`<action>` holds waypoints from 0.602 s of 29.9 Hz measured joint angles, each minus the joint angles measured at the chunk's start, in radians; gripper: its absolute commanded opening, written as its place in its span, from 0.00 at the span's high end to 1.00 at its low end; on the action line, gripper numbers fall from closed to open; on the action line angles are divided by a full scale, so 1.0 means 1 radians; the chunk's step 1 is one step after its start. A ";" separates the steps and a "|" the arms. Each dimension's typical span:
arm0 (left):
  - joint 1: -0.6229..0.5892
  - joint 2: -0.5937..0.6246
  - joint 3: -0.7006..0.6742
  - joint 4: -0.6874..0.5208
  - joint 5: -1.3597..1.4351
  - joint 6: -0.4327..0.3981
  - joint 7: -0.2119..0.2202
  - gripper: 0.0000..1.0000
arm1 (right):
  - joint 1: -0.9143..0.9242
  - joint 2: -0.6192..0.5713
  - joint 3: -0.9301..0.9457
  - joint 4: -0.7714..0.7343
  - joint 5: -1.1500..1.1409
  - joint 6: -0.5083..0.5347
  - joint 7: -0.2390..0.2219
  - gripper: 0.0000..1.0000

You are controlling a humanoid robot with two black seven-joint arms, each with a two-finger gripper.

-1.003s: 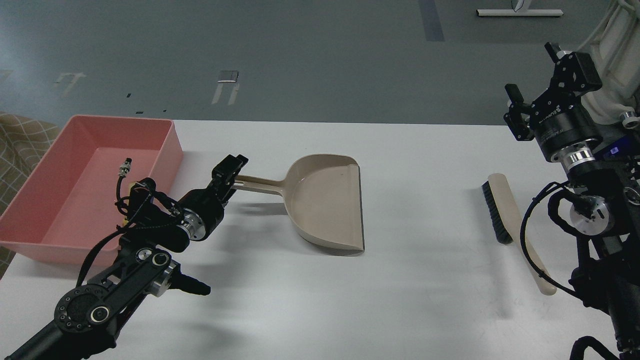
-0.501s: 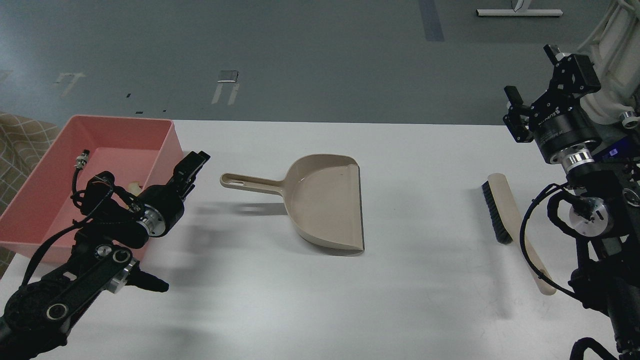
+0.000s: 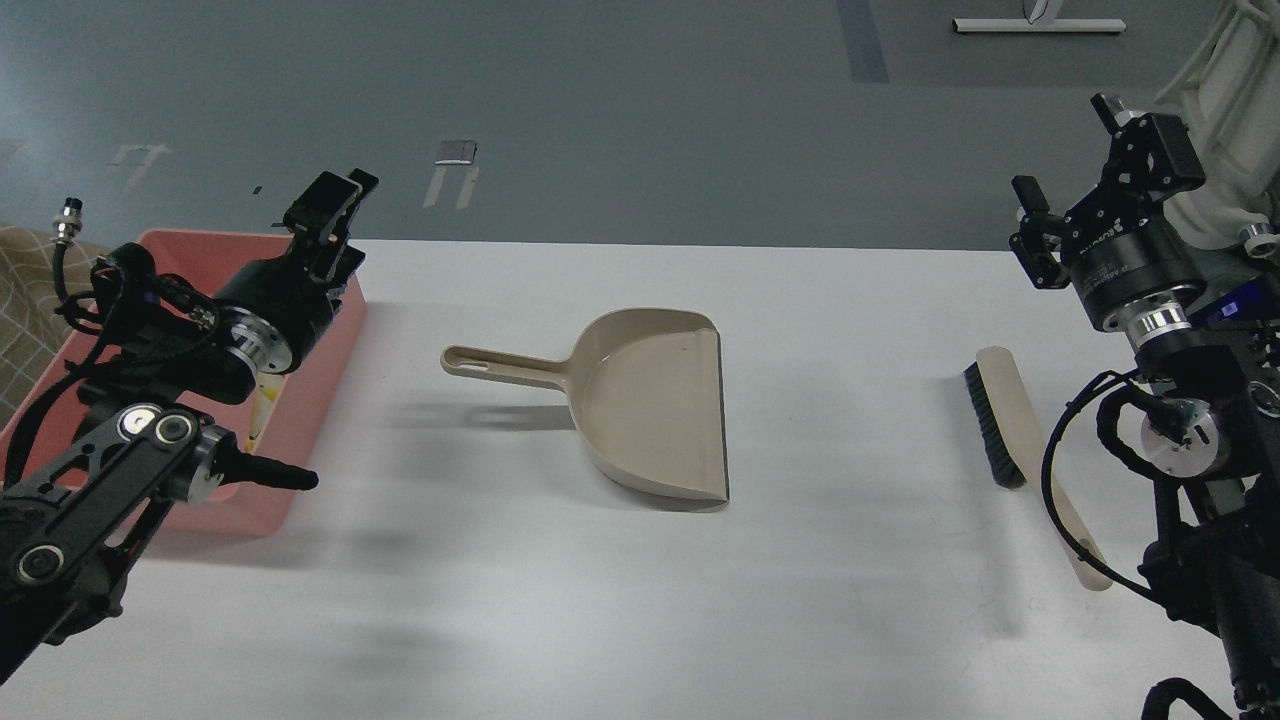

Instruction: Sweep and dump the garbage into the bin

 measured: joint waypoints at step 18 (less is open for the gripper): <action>-0.443 -0.126 -0.026 0.612 -0.579 -0.095 -0.055 0.04 | 0.324 0.004 -0.009 -0.200 0.028 -0.075 -0.017 0.00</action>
